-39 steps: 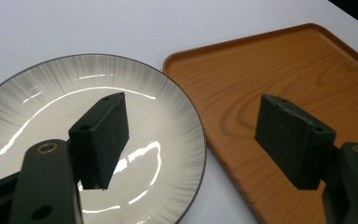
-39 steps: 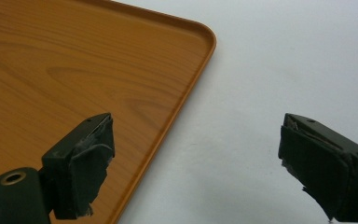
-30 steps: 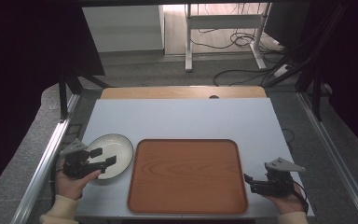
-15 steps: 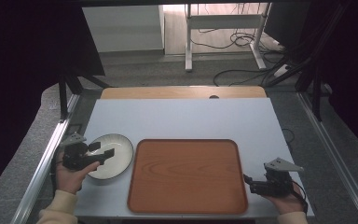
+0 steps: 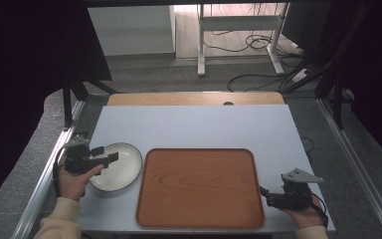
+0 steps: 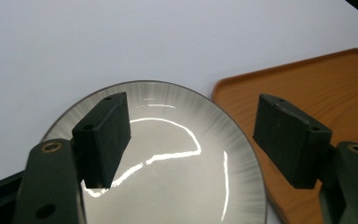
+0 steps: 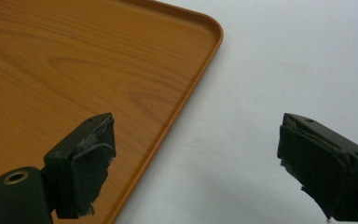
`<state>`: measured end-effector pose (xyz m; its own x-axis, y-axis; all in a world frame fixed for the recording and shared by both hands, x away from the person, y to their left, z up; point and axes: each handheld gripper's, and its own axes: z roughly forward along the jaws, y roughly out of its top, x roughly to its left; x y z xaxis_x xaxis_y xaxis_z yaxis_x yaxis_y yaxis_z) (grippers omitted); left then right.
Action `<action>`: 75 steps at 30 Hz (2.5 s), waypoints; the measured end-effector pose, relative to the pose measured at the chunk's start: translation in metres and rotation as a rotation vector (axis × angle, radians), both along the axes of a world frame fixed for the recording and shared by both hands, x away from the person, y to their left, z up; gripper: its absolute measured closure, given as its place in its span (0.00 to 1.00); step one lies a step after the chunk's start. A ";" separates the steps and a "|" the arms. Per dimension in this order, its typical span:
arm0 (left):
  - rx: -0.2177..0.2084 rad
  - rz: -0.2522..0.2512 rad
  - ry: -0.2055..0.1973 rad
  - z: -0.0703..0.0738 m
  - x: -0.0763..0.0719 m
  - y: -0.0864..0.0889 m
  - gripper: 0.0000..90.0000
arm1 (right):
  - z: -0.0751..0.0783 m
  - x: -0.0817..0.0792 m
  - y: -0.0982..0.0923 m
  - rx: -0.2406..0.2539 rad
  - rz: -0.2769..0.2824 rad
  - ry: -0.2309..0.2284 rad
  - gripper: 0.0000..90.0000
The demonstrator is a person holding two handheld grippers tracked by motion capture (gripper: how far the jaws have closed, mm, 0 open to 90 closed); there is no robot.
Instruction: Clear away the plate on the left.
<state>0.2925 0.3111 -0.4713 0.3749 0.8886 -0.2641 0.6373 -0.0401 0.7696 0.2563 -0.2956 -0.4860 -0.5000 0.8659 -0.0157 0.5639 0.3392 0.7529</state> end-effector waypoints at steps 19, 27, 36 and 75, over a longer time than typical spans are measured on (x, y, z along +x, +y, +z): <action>0.011 0.051 0.101 -0.018 0.037 0.026 0.30 | -0.003 0.001 -0.001 -0.005 -0.008 0.011 0.14; -0.003 0.079 0.124 -0.026 0.033 0.045 0.30 | -0.004 0.001 0.001 -0.018 0.010 0.023 0.14; -0.020 0.113 0.151 -0.036 0.031 0.059 0.29 | -0.006 0.002 0.002 -0.030 0.018 0.030 0.14; -0.056 0.021 0.278 -0.063 0.036 0.061 0.49 | -0.008 0.002 0.002 -0.044 0.033 0.042 0.14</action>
<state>0.3287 0.3718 -0.5344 0.2631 0.8764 -0.4033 0.8246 0.0127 0.5655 0.2585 -0.2932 -0.4938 -0.5291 0.8479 -0.0322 0.5826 0.3906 0.7128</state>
